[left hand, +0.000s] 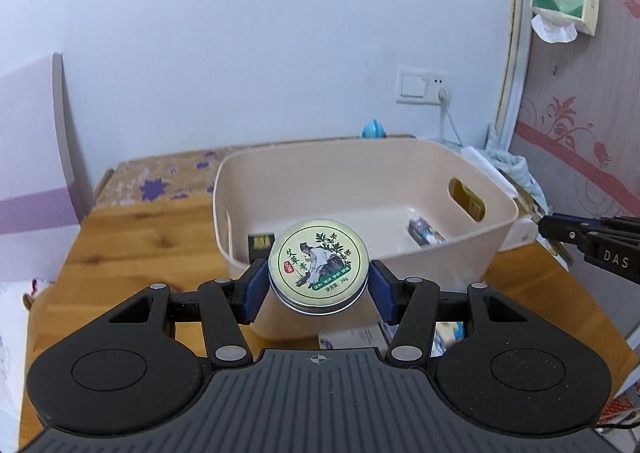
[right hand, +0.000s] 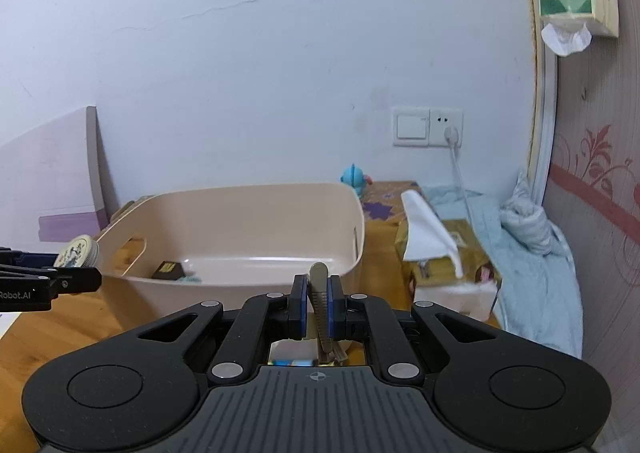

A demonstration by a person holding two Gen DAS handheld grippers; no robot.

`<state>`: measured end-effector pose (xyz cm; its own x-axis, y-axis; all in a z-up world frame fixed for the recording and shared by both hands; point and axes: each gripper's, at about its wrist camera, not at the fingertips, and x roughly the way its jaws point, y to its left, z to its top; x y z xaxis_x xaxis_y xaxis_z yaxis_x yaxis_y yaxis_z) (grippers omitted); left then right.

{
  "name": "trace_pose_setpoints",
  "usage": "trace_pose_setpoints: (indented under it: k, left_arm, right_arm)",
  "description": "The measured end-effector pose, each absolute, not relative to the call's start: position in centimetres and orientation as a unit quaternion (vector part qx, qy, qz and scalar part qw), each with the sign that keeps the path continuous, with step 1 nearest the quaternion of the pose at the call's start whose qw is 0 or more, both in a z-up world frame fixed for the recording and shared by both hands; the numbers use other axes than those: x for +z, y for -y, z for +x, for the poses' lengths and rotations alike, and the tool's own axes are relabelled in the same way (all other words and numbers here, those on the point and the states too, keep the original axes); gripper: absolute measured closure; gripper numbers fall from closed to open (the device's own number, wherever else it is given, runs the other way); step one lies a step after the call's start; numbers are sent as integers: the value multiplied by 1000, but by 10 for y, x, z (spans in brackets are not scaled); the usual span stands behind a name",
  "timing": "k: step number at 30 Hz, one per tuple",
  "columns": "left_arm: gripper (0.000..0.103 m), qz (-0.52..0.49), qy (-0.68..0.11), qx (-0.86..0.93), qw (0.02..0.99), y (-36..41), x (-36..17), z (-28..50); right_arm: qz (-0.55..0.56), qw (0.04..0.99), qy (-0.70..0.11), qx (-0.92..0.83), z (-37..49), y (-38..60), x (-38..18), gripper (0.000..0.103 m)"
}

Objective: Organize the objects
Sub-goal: 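Carry the tin and strap over the basket and open both grippers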

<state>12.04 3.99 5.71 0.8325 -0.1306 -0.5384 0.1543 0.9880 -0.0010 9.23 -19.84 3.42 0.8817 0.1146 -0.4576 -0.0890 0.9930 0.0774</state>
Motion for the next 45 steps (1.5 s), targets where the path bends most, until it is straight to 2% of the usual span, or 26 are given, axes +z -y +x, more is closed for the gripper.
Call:
trace_pose_setpoints:
  k: [23,45]
  left_arm:
    - [48,53,-277,-37,959,-16,54,205]
    - [48,52,-395,-56,915,3,8,259]
  right_arm:
    - [-14,973,-219,66,167,181,60,93]
    - [-51,945,-309,96,213,167,18,93]
